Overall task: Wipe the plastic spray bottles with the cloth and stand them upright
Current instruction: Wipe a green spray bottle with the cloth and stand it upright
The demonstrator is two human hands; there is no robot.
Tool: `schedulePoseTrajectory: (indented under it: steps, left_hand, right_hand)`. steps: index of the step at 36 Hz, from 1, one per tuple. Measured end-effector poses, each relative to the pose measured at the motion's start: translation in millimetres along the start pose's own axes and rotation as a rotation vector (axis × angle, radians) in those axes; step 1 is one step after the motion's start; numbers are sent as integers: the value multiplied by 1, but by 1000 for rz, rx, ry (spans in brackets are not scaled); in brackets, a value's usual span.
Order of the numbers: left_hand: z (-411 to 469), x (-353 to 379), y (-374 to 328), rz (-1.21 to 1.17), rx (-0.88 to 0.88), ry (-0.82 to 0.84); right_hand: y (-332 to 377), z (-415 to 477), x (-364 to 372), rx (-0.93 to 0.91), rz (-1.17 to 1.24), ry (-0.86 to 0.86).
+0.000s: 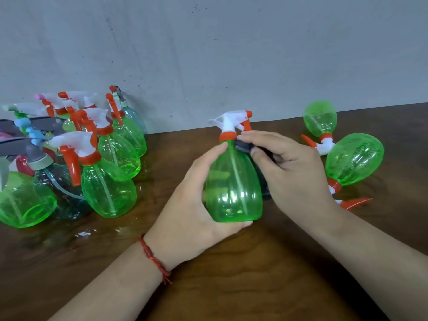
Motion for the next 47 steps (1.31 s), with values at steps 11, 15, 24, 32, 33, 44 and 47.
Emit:
schedulePoseTrajectory:
  steps: [11,15,24,32,33,44,47]
  left_hand:
    - [0,-21,14,-79,-59,-247]
    - [-1,-30,17,-127,-108,-346]
    - [1,-23,12,-18,-83,-217]
    - [-1,-6,-2,-8,-13,-64]
    - [-2,-5,-4,-34,-4,-54]
    - [-3,-7,-3,-55,-50,28]
    - [-2,-4,-3,-19,-49,21]
  right_hand:
    - [11,-6,6,-86,21,166]
    - [17,-11,12,-185,-61,228]
    - [10,-9,10,-130,-96,79]
    - [-3,-3,8,76,223,41]
    - [-3,-2,8,87,261,47]
    - [-4,-5,9,116,270,35]
    - [-5,-5,10,153,268,87]
Point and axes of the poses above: each hand's wrist, its own z-axis towards the middle knuckle, its own x-axis out of the palm, y = z × x, the point moved 3 cm from there along z, towards the middle knuckle, and after that the axes turned 14 degrees about y, right-handed, at the moved point
